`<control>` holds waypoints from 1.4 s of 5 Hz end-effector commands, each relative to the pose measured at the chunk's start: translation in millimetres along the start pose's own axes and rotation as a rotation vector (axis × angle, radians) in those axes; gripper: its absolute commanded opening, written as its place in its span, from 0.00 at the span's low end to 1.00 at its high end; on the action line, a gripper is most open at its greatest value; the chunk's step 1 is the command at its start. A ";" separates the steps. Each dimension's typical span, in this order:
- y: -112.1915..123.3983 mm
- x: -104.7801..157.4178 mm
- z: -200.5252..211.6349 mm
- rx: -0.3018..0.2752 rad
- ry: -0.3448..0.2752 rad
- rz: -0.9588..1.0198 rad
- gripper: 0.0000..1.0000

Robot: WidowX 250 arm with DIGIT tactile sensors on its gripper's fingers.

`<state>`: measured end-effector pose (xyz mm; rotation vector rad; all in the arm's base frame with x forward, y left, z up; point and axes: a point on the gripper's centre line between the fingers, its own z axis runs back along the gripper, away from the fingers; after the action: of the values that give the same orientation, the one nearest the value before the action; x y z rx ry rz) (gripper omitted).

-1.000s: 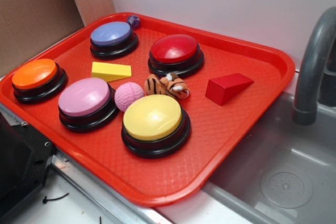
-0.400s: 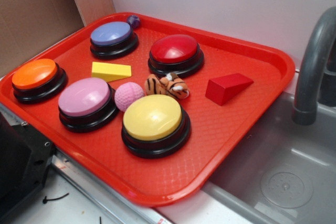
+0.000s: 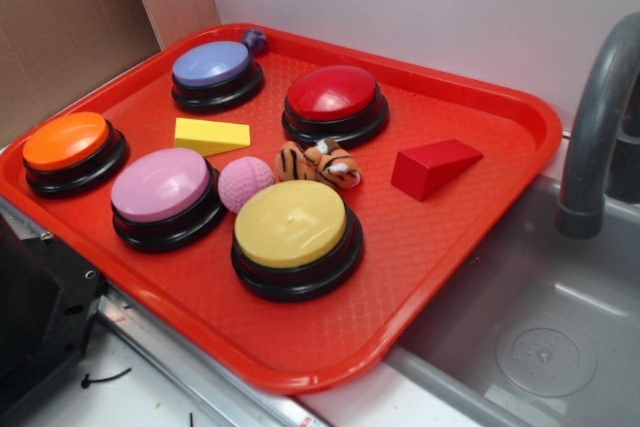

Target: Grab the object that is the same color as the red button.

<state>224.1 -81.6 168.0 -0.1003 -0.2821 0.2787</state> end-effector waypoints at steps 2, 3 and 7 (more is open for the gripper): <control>-43.0 11.3 -75.2 -0.045 0.006 -0.068 1.00; -45.4 20.2 -98.5 -0.088 0.047 -0.102 1.00; -63.4 25.3 -151.8 -0.129 0.075 -0.243 1.00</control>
<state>298.7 -140.1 26.3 -0.1844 -0.2003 0.0194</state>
